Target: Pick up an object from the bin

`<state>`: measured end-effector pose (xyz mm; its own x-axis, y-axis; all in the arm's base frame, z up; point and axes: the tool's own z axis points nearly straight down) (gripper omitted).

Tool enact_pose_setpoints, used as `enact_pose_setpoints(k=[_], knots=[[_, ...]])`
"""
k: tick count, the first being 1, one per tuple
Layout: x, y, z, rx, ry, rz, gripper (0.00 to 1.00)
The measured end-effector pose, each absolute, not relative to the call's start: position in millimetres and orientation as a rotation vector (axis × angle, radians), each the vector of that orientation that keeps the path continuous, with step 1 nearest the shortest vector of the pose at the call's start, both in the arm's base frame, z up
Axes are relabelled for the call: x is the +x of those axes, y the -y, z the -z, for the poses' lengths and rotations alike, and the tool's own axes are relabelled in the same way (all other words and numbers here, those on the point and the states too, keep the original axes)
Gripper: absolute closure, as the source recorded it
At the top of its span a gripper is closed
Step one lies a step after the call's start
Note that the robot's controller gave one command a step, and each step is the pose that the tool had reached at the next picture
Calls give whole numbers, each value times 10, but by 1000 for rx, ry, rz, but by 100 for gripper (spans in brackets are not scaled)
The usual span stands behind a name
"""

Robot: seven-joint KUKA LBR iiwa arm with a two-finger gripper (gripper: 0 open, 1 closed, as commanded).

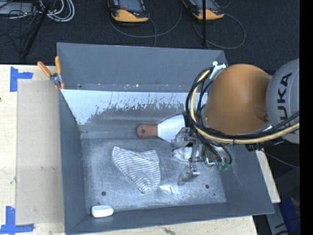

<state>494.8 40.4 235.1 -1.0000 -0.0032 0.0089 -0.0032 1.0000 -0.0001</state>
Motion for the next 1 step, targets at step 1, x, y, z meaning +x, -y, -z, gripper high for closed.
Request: enact_pose_setpoints(k=[1], knots=[[4963, -401, -2384, 2, 3140, 1, 0]])
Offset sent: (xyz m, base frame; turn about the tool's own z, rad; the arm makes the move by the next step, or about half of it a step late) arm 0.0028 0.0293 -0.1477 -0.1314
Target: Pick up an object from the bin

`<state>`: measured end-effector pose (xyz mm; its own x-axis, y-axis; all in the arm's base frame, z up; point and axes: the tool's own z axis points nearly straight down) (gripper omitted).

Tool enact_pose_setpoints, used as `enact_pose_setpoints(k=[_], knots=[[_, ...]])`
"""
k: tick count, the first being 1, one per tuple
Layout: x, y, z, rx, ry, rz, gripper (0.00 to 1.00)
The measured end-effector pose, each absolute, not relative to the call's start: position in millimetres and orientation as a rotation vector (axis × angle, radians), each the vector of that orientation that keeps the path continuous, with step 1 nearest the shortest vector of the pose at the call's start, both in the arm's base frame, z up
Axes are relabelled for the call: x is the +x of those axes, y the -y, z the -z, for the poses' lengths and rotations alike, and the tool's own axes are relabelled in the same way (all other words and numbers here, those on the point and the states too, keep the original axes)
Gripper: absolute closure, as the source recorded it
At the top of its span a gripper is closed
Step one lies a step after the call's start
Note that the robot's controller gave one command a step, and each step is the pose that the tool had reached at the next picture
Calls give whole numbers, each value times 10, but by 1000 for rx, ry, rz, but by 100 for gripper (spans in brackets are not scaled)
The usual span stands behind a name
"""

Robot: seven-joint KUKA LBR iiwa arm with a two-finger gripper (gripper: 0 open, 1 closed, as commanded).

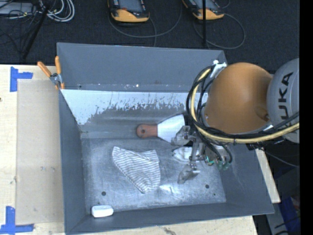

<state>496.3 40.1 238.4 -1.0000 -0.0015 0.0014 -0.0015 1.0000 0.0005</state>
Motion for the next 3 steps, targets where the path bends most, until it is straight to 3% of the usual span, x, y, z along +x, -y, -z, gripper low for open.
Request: enact_pose_setpoints(k=[1, 2, 3], knots=[[4984, -488, -1951, 62, 3147, 0, 0], [5153, -627, -761, 243, 3127, -1, 100], [5153, -626, -761, 243, 3127, 0, 100]])
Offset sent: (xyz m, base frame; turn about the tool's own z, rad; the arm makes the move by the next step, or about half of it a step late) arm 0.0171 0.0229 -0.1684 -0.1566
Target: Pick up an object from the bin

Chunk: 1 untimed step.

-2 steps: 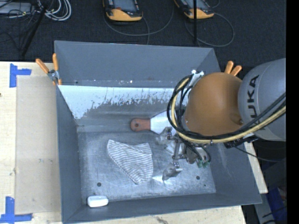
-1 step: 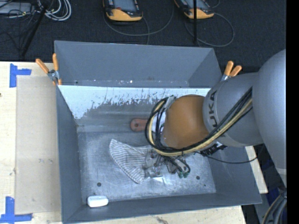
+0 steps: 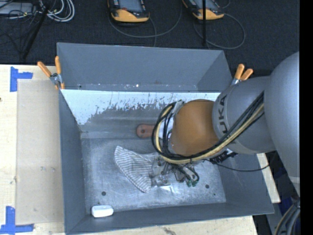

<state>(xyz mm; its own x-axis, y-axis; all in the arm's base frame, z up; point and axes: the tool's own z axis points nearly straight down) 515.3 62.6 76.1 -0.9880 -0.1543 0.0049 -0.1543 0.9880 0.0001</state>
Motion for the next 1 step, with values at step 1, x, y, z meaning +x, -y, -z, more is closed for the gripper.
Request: enact_pose_setpoints(k=[1], knots=[[5244, -465, -2225, 326, 3127, 0, 100]])
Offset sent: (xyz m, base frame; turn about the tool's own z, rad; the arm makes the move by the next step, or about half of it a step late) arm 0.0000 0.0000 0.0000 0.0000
